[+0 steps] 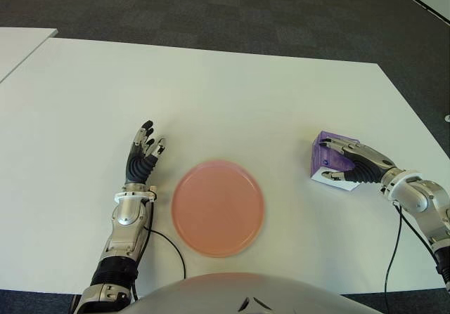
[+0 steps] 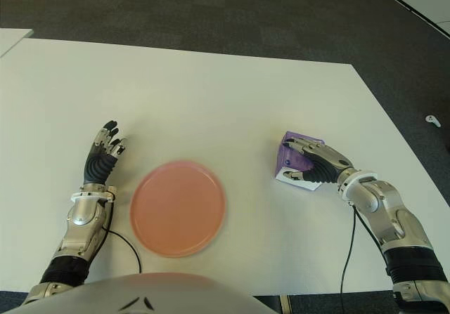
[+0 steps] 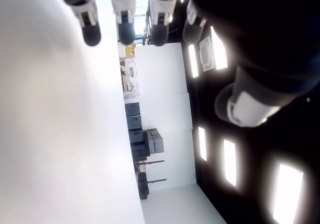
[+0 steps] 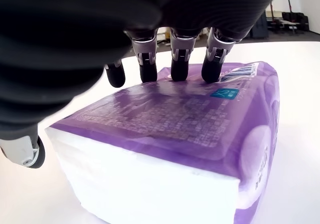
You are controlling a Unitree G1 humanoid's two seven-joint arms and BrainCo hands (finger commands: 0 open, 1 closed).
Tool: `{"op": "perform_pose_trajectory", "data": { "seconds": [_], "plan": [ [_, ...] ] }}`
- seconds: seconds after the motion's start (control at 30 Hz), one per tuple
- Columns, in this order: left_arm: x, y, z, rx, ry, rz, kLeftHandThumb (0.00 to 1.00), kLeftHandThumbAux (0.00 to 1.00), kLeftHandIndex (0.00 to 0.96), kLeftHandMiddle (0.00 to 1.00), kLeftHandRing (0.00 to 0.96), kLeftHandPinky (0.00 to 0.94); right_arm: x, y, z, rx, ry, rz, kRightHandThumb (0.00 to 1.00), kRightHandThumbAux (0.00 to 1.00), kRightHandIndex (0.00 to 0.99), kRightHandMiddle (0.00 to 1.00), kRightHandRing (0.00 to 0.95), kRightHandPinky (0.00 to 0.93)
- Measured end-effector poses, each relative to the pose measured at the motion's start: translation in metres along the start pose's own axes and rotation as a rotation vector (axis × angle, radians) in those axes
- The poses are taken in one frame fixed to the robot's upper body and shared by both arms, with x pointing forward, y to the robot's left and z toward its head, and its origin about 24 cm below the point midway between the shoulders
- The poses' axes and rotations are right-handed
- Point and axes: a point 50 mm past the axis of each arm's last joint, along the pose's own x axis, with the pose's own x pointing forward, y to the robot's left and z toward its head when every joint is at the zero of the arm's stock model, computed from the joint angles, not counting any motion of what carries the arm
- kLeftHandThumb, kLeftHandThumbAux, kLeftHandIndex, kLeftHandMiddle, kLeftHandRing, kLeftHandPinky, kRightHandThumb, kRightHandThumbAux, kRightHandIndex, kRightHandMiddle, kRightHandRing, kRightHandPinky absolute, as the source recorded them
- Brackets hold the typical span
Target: Put the tissue paper into the plate.
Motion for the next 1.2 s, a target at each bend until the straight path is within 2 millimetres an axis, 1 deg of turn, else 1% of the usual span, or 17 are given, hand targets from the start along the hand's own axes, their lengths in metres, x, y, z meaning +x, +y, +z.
{"op": "perform_pose_trajectory", "data": {
  "seconds": [0.33,0.67,1.2],
  "plan": [
    [0.0,0.002,0.0,0.003,0.009,0.0,0.0,0.572,0.0,0.0,0.0,0.0,-0.003,0.009,0.001,0.003,-0.002,0.011,0.028,0.452,0.0,0.0,0.0,0.0],
    [0.0,0.002,0.0,0.002,0.01,-0.004,0.0,0.576,0.0,0.0,0.0,0.0,0.0,0.017,0.008,0.004,-0.023,-0.007,0.03,0.482,0.0,0.0,0.0,0.0],
    [-0.006,0.007,0.001,0.014,-0.003,-0.004,0.0,0.583,0.0,0.0,0.0,0.0,0.002,0.022,0.014,0.046,-0.035,-0.061,0.009,0.445,0.0,0.0,0.0,0.0]
  ]
}}
